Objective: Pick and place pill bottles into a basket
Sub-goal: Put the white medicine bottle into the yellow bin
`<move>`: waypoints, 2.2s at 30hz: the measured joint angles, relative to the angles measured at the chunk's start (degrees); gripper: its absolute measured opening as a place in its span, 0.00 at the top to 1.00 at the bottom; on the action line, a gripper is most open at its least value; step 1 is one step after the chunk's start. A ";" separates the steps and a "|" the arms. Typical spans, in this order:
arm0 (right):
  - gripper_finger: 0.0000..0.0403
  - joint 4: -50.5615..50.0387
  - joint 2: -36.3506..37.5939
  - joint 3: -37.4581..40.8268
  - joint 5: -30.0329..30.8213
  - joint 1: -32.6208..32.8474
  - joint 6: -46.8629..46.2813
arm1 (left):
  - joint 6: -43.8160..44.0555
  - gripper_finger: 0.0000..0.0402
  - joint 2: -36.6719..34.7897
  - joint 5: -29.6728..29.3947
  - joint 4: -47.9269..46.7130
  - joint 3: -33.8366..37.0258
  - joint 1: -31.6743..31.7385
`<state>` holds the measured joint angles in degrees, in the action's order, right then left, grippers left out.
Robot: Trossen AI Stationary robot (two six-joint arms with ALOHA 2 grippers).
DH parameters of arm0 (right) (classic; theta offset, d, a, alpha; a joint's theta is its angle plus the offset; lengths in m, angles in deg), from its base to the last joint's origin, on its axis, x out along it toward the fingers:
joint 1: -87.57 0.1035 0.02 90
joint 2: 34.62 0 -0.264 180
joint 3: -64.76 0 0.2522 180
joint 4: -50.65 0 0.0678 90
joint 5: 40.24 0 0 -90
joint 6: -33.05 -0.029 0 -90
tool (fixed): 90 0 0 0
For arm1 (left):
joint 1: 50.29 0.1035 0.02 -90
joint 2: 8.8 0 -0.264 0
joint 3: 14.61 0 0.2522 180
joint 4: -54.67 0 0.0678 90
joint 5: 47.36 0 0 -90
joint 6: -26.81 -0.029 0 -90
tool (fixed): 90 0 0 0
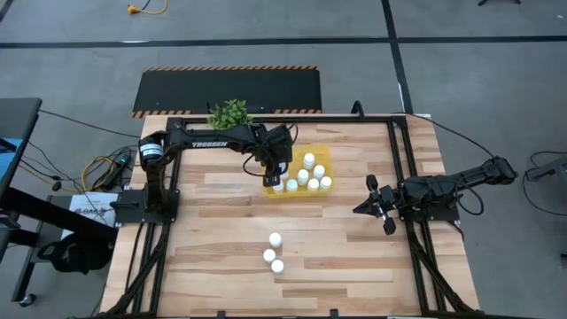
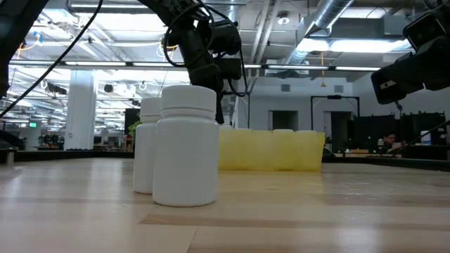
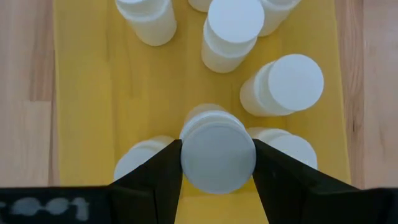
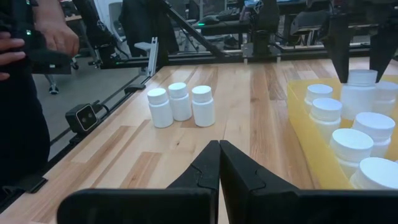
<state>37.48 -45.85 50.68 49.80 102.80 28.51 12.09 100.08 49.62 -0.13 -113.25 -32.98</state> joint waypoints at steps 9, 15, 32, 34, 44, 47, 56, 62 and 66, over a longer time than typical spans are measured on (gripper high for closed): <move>1.00 0.00 0.00 0.00 0.00 0.01 -0.01 | -1.00 0.59 0.00 -0.18 -0.33 0.00 -0.30; 1.00 0.01 0.00 0.00 0.00 0.01 -0.01 | -1.44 0.59 0.00 -0.41 -0.56 -0.02 -0.56; 1.00 0.06 -0.02 0.02 0.00 0.00 -0.01 | -2.02 0.59 2.86 -0.24 -0.23 -0.11 -1.50; 1.00 0.05 -0.02 0.01 0.01 0.01 -0.01 | -2.04 0.59 2.86 -0.37 -0.27 -0.11 -1.51; 1.00 0.05 -0.02 0.00 0.00 0.01 -0.01 | -2.08 0.59 2.86 -0.36 -0.70 -0.11 -1.54; 1.00 0.05 -0.02 0.00 0.01 0.01 0.00 | -2.08 0.59 2.86 -0.36 -0.68 -0.11 -1.57; 1.00 0.05 -0.02 0.00 0.02 0.01 0.01 | -2.28 0.59 2.86 -0.14 -0.66 -0.11 -1.59; 1.00 0.05 -0.02 0.00 0.01 0.01 0.00 | -2.67 0.59 2.86 -0.10 -0.66 -0.11 -1.59; 1.00 0.05 -0.02 0.02 0.00 -0.01 -0.01 | -2.69 0.59 2.86 -0.10 -0.66 -0.11 -1.61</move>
<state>37.53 -45.87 50.71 49.79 102.79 28.49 9.40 102.94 49.51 -0.78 -113.36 -34.59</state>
